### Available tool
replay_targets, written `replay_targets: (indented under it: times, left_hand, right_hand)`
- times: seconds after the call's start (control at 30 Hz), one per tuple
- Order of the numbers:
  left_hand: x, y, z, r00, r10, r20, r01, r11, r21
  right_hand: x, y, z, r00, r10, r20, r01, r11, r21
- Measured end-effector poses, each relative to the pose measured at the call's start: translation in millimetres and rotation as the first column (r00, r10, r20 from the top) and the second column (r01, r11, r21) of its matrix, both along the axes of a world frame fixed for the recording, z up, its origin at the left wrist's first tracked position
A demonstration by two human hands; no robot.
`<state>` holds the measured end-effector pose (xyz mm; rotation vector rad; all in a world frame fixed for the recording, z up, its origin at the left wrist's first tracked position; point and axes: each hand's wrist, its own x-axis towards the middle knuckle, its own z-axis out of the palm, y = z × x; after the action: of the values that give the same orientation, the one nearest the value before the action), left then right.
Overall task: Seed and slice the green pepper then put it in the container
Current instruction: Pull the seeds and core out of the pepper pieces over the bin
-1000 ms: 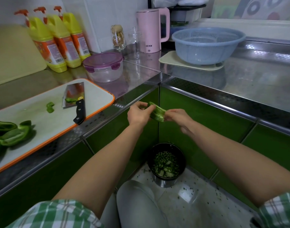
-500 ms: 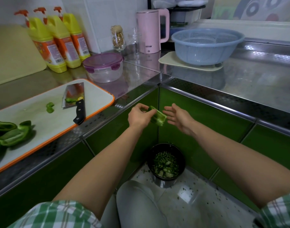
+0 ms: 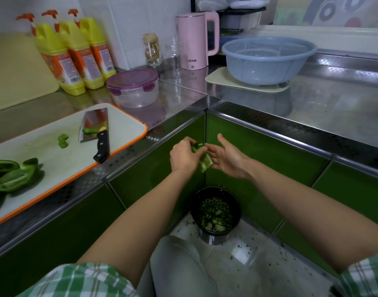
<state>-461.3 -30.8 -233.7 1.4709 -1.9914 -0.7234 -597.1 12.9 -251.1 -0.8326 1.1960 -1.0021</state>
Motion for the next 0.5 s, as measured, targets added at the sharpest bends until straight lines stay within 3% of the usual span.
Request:
replay_targets:
  times: [0.3,0.4,0.5]
  left_hand:
    - [-7.5,-2.0,-12.0,0.984,0.019,-0.178,0.027,0.967,0.253]
    - [-8.6,2.9,-9.6,0.994,-0.015,-0.11,0.029,0.992,0.121]
    - [-3.8,3.3,-6.5,0.997,0.077,0.009,-0.077,0.997,-0.025]
  right_hand:
    - [3.0,-1.2,-1.8,0.993,-0.01,0.118,0.01,1.0,-0.002]
    - [3.0,-2.9,-1.6,0.99,-0.006,0.14,0.004,1.0,0.015]
    - [-1.5,-0.6,-0.1,0.977,0.024,0.212,-0.033,0.999,0.039]
